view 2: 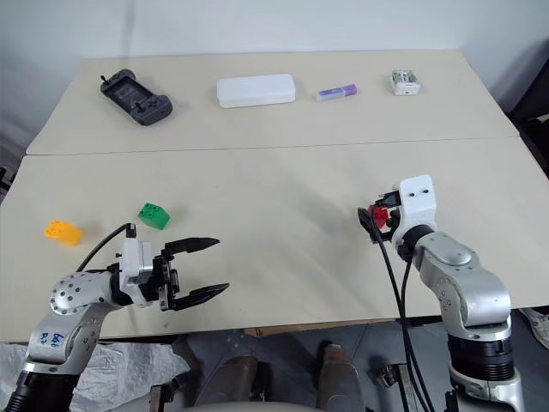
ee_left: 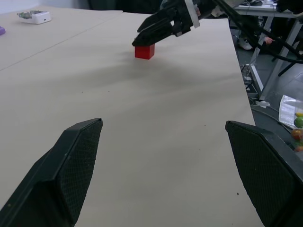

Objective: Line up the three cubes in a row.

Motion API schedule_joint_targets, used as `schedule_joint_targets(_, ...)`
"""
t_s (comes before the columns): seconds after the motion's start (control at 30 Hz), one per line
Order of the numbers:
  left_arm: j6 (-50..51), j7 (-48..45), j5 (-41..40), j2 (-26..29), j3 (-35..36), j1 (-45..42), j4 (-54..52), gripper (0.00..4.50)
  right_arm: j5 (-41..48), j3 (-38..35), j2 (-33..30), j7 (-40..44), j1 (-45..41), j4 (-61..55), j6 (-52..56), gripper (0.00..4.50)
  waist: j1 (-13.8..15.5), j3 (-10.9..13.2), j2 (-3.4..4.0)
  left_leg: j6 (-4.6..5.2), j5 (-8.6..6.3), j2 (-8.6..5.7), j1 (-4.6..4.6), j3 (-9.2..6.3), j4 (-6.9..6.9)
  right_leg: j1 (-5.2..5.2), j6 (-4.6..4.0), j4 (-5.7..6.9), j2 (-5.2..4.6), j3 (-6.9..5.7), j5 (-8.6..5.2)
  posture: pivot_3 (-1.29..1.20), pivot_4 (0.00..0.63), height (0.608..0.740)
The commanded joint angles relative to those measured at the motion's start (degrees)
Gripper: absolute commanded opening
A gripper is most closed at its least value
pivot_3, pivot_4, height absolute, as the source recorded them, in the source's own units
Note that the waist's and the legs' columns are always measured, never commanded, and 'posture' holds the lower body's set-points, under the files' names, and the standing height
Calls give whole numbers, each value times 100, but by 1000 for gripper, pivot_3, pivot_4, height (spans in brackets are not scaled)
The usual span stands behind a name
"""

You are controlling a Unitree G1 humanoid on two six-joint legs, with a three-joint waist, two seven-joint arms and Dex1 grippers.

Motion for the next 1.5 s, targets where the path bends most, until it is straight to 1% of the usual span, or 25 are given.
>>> schedule_joint_targets(0.03,-171,-16,5,-51,-15,-110,-38,4500,-167,-52,172,-203,-100,-90,-38,3859,0,0,0,0,0,0,0,0,0,0,0,-1,0,0,0,0,150,740)
schedule_joint_targets(0.1,-133,-63,-72,-32,7,-186,-1,4500,-163,-119,223,-224,-102,-122,75,3234,7,0,0,0,0,-1,-1,0,0,0,0,0,0,0,0,0,150,740)
schedule_joint_targets(0.17,-124,-88,-104,-21,33,-241,40,4500,-150,-132,227,-182,-74,-166,155,2461,4,0,0,1,0,-2,0,0,0,0,0,0,-1,0,0,0,150,740)
schedule_joint_targets(0.27,-185,-187,-86,16,74,-421,227,4500,-31,-9,122,108,-66,-230,292,1507,-14,0,0,1,0,-1,0,0,-3,0,0,0,1,-1,0,0,150,740)
schedule_joint_targets(0.3,-200,-197,-75,18,85,-468,274,4500,-2,26,56,266,-95,-203,264,1493,-21,0,0,1,0,-1,0,0,-3,0,0,-1,3,-2,0,0,150,740)
schedule_joint_targets(0.37,-228,-131,-64,-17,135,-526,330,4500,205,81,-224,973,-272,-26,112,1494,-62,0,0,1,0,-2,0,0,-3,0,0,0,2,-1,0,0,150,740)
schedule_joint_targets(0.47,-287,15,-65,-104,239,-521,407,4500,358,482,-983,2778,-679,541,-569,1494,-90,1,0,6,0,-3,0,2,-4,0,2,-4,1,0,1,0,150,740)
schedule_joint_targets(0.53,-352,185,-94,-219,356,-516,487,4500,279,819,-1273,4254,-1131,1291,-1645,1494,-99,2,-2,8,-1,-1,1,3,-5,2,4,-10,3,0,2,0,150,740)
schedule_joint_targets(0.57,-379,248,-99,-269,405,-520,512,4500,211,949,-1339,4765,-1304,1607,-2072,1494,-111,3,-5,9,-1,0,2,3,-8,2,4,-12,4,0,2,0,150,740)
schedule_joint_targets(0.63,-385,384,-177,-376,541,-516,526,4500,-110,1347,-1375,5840,-1785,2458,-3150,1494,-117,5,-8,9,-1,3,5,5,-8,3,5,-14,7,0,2,0,150,740)
schedule_joint_targets(0.67,-399,405,-194,-390,598,-513,546,4500,-299,1584,-1294,6396,-2111,3026,-3741,1494,-121,5,-9,8,-1,4,5,4,-9,4,5,-14,7,-2,2,0,150,740)
schedule_joint_targets(0.73,-428,392,-172,-375,661,-524,614,4500,-576,1914,-1034,7273,-2720,4144,-4758,1494,-153,7,-12,10,0,1,6,6,-8,5,6,-13,5,-2,3,0,150,740)
schedule_joint_targets(0.77,-431,375,-169,-346,691,-478,601,4500,-700,2039,-838,7569,-3030,4726,-5124,1494,-188,7,-15,10,1,2,6,6,-8,5,7,-13,3,-2,4,0,150,740)
schedule_joint_targets(0.83,-425,379,-149,-302,757,-357,536,4500,-895,2165,-454,7948,-3524,5760,-5695,1494,-227,8,-16,11,2,1,6,3,-6,8,8,-13,1,-3,4,0,150,740)
schedule_joint_targets(0.9,-409,412,-160,-283,826,-247,458,4500,-1135,2248,-248,8194,-3798,6521,-6263,1494,-232,8,-15,10,2,4,6,-4,-6,8,7,-12,0,-9,4,0,150,740)
schedule_joint_targets(1.0,-355,475,-201,-244,963,19,281,4500,-1410,2342,-21,8305,-4136,7406,-6877,1494,-237,8,-15,10,1,1,-1,-19,-7,8,5,-14,-8,-19,3,0,150,740)
schedule_joint_targets(1.07,-343,490,-207,-218,1005,140,206,4500,-1476,2446,41,8330,-4277,7767,-7176,1494,-233,8,-15,10,0,-3,-3,-23,-8,8,4,-16,-13,-19,2,0,150,740)
schedule_joint_targets(1.13,-350,500,-203,-181,1048,278,136,4500,-1457,2550,73,8330,-4377,8033,-7307,1494,-242,8,-14,9,0,-4,-3,-30,-8,11,3,-18,-13,-19,2,0,150,740)
schedule_joint_targets(1.23,-342,585,-196,-183,1130,391,85,4500,-1404,2698,79,8330,-4538,8267,-6946,1494,-244,9,-14,5,-1,-1,2,-30,-7,15,3,-16,-13,-18,2,0,150,740)
schedule_joint_targets(1.3,-208,551,-309,-161,1121,433,49,4500,-1359,2470,156,8330,-4603,8376,-7169,2229,-236,9,-14,2,1,2,2,-32,-2,15,3,-13,-13,-18,2,0,150,740)
schedule_joint_targets(1.33,-199,553,-297,-153,1116,445,43,4500,-1285,2501,143,8330,-4614,8346,-7113,2441,-235,9,-13,1,1,2,1,-33,1,15,2,-11,-14,-18,2,0,150,740)
schedule_joint_targets(1.4,-206,622,-274,-173,1182,511,23,4500,-1113,2420,96,8330,-4601,8211,-7245,3038,-243,10,-11,1,0,1,1,-33,6,16,2,-9,-15,-17,2,0,150,740)
schedule_joint_targets(1.5,-356,914,-254,-279,1586,812,10,4500,-499,2340,-314,8330,-4355,7461,-7114,4093,-250,12,-7,-1,-1,2,-2,-33,5,12,2,-10,-14,-17,1,0,150,740)
